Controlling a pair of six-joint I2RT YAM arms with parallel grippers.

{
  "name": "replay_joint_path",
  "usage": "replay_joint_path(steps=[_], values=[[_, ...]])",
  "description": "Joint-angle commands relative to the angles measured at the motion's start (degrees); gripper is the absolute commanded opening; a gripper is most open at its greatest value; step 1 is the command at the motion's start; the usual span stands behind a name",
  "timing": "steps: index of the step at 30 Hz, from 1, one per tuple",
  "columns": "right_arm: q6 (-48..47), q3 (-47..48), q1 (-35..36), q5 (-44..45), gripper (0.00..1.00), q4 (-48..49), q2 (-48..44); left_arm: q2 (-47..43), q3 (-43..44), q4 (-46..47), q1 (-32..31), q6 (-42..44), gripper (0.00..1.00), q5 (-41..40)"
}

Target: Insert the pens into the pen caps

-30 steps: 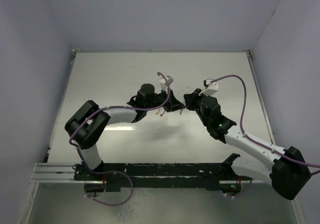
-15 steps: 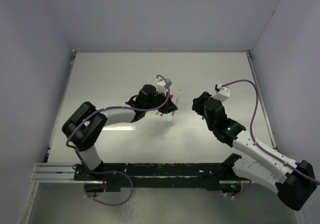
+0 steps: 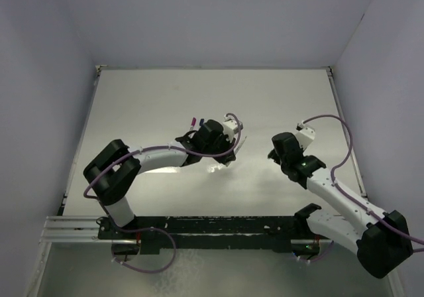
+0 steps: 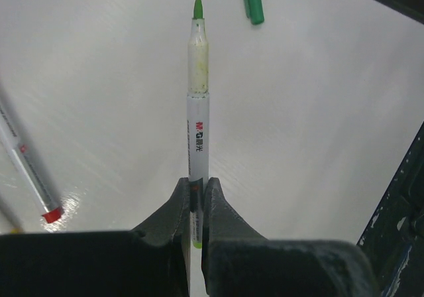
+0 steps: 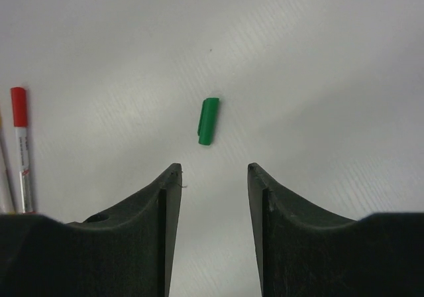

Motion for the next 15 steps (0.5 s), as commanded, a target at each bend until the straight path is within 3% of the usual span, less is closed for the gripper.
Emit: replay_joint_path(steps=[1, 15], values=[[0.1, -1.2, -2.9, -3.3, 0.46, 2.4, 2.3, -2.0, 1.4, -2.9, -2.2, 3.7, 0.0, -2.2], [-3.7, 5.4, -4.9, -4.3, 0.41, 8.6, 20.4, -4.0, -2.3, 0.3, -2.3, 3.3, 0.0, -0.6]])
